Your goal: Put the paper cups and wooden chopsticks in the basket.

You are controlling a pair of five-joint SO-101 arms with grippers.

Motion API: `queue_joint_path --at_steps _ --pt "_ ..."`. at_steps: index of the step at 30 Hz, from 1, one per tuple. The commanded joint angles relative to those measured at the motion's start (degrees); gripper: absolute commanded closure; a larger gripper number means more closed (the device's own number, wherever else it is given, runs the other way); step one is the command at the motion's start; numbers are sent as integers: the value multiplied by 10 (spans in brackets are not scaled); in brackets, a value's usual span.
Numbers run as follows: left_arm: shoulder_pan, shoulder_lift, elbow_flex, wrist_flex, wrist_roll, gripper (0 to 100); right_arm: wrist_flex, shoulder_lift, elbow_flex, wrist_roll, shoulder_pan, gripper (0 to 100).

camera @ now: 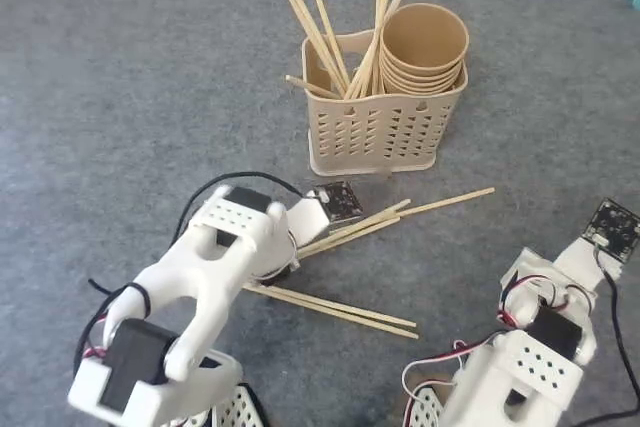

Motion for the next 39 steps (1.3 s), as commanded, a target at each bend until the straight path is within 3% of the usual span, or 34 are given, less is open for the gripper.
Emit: queue_joint_path --at_steps 1,11,21,35,39 --pt "-50 0 -75 84 -57 988 -13 -14 -3 8 9 909" --pt "-194 0 -279 256 -170 988 -14 -14 -3 9 9 909" --pt "-249 -53 -368 316 -247 988 -26 -14 5 9 9 909" --pt "-234 -425 -305 310 -284 988 -29 -14 6 9 9 909" --pt "-174 -483 -305 269 -176 988 -29 -14 6 9 8 909"
